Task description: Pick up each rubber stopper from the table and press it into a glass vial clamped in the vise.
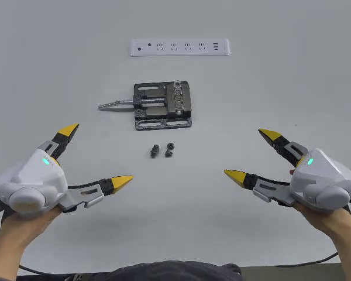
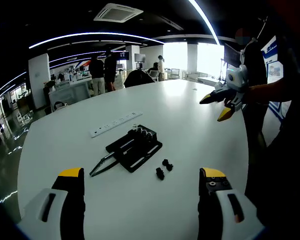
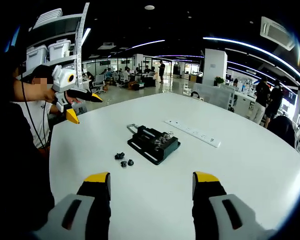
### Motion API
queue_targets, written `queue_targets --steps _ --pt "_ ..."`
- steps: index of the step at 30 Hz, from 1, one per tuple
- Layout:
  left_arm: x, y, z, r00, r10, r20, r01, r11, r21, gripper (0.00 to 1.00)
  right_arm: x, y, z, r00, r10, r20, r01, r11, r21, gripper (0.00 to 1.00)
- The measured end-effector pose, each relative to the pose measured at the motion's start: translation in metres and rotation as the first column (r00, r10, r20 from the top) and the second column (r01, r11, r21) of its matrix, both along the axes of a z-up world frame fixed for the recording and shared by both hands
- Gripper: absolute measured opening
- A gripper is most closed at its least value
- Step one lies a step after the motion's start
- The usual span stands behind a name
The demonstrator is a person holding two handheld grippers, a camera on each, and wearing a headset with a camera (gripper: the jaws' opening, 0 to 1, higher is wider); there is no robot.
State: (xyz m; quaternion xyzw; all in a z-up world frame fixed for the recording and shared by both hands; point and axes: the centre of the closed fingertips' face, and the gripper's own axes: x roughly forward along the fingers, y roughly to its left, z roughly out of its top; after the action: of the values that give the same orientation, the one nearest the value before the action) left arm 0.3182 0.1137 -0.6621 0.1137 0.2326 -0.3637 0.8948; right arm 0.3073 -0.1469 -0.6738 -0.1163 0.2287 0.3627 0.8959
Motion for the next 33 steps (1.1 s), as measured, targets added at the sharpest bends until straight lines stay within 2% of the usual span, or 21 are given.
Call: queue_targets --steps 2,8,11,15,19,22,24,28,33 --pt "0.001 -0.001 -0.003 1.000 -0.006 0.006 0.006 1.000 0.007 0.95 0.002 0.006 -0.002 1.000 0.017 -0.007 -0.017 1.000 -0.004 0.65" --pt "0.003 -0.004 -0.014 1.000 -0.030 -0.003 0.030 0.999 0.023 0.94 0.007 0.021 -0.017 0.998 0.065 -0.023 -0.066 0.998 -0.011 0.58" --pt "0.003 -0.008 -0.017 0.999 -0.041 -0.005 0.041 0.999 0.029 0.93 0.009 0.031 -0.020 0.995 0.092 -0.027 -0.093 0.995 -0.028 0.55" --pt "0.002 -0.010 -0.024 0.998 -0.057 -0.010 0.057 0.998 0.032 0.89 0.011 0.041 -0.029 0.991 0.124 -0.041 -0.126 0.992 -0.034 0.51" --pt "0.004 -0.011 -0.026 0.998 -0.064 -0.007 0.064 0.997 0.030 0.87 0.011 0.051 -0.036 0.986 0.153 -0.059 -0.156 0.987 -0.039 0.46" --pt "0.005 -0.012 -0.029 0.997 -0.071 -0.007 0.071 0.997 0.030 0.86 0.013 0.059 -0.047 0.982 0.178 -0.069 -0.181 0.982 -0.047 0.43" --pt "0.005 -0.013 -0.030 0.997 -0.075 -0.008 0.075 0.997 0.032 0.86 0.013 0.064 -0.046 0.980 0.188 -0.073 -0.191 0.981 -0.043 0.42" --pt "0.004 -0.015 -0.033 0.996 -0.092 -0.015 0.093 0.995 0.034 0.79 0.014 0.074 -0.053 0.973 0.214 -0.083 -0.218 0.975 -0.044 0.38" --pt "0.005 -0.017 -0.036 0.994 -0.106 -0.014 0.107 0.994 0.033 0.75 0.015 0.086 -0.058 0.965 0.246 -0.094 -0.251 0.967 -0.046 0.34"
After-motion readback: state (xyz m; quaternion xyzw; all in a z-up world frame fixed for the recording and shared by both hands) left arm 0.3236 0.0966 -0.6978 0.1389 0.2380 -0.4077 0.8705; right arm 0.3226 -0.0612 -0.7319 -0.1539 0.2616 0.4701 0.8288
